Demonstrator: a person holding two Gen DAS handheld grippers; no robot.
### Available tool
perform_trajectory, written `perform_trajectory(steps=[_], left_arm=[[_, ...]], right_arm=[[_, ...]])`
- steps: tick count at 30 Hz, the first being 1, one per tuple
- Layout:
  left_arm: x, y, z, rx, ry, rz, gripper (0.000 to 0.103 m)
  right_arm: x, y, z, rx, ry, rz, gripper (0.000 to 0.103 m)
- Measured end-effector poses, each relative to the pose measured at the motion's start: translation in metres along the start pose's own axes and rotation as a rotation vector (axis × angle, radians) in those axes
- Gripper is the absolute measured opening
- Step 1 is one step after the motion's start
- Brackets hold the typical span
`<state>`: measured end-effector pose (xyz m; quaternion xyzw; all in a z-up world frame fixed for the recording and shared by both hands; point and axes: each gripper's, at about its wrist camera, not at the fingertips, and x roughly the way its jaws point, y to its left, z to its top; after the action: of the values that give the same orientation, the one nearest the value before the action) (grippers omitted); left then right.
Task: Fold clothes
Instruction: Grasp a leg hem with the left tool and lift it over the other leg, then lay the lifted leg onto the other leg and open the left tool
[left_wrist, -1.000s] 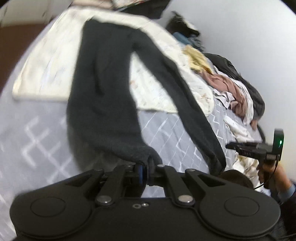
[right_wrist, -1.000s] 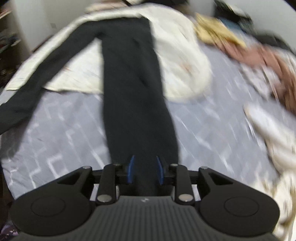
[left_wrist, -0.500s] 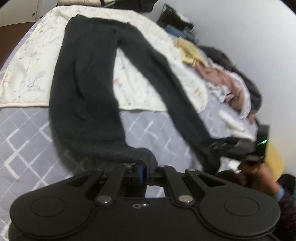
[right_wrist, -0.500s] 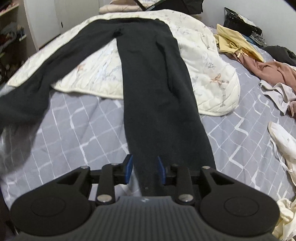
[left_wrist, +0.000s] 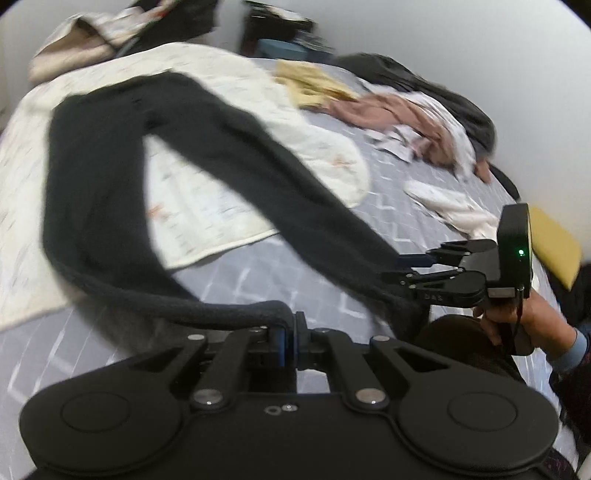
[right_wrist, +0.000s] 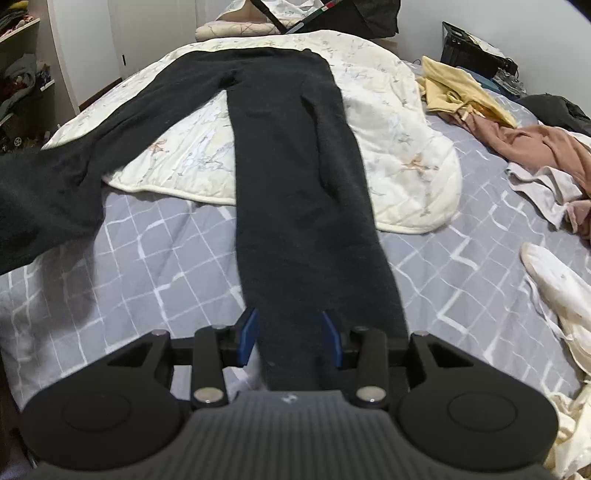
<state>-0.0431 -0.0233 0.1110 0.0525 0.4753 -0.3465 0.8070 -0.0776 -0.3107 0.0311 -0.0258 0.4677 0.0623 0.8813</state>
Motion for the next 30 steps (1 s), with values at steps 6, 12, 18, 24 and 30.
perform_trajectory(steps=[6,12,18,24,30], left_arm=[[0.030,-0.047,0.057,0.198,0.076,-0.065,0.001],[0.087,-0.122,0.094,0.450,0.258,-0.106,0.001],[0.166,-0.170,0.095,0.539,0.445,-0.110,0.002],[0.238,-0.175,0.083,0.480,0.578,-0.113,0.002],[0.276,-0.161,0.091,0.283,0.605,-0.183,0.007]], right_arm=[[-0.016,-0.028,-0.017,0.065,-0.006,0.010,0.042],[-0.024,-0.059,-0.034,0.135,0.000,0.036,0.042],[-0.036,-0.083,-0.055,0.190,-0.012,0.084,0.042],[-0.056,-0.082,-0.065,0.161,-0.048,0.204,0.044],[-0.052,-0.066,-0.057,0.147,-0.030,0.237,0.045]])
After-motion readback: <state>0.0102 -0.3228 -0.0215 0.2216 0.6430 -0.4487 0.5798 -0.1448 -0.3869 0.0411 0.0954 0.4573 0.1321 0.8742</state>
